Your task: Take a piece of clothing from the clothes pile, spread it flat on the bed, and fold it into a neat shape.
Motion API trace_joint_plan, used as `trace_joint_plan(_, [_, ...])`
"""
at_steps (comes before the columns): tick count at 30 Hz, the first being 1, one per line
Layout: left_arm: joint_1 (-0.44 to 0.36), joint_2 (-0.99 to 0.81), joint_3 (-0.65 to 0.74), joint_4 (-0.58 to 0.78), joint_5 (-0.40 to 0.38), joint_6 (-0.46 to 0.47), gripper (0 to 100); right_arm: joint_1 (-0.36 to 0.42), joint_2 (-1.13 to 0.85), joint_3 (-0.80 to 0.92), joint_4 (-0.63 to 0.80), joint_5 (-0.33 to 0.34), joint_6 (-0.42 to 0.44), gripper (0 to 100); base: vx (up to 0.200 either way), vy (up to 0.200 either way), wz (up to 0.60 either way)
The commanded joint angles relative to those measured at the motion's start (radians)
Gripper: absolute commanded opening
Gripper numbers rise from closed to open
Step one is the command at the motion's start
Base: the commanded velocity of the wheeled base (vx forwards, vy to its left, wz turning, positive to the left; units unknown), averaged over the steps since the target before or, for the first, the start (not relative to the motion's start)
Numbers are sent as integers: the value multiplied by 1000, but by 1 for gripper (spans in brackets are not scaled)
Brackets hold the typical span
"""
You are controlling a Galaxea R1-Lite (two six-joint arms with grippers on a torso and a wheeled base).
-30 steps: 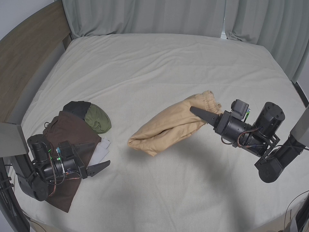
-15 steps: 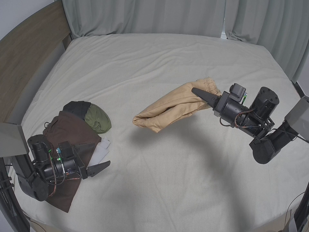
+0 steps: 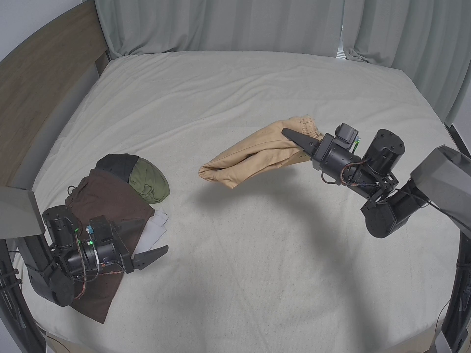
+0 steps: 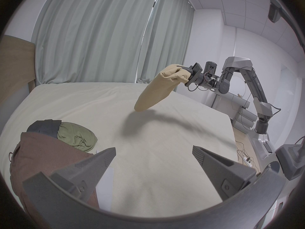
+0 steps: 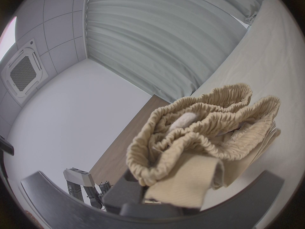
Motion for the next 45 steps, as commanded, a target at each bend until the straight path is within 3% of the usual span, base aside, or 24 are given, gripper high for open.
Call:
trace_joint_plan(1, [-1, 4, 5, 0, 0, 0, 100, 5, 60, -44, 22, 2, 0, 0, 0, 0, 0])
trace_joint_plan(26, [3, 16, 0, 0, -2, 1, 100, -5, 138, -220, 112, 2, 20, 0, 0, 0, 0])
trace_joint_plan(35, [5, 14, 3, 0, -2, 1, 100, -9, 183, -393, 221, 2, 21, 0, 0, 0, 0])
trace_joint_plan(45, [2, 33, 12, 0, -3, 1, 100, -58, 342, -745, 431, 2, 21, 0, 0, 0, 0])
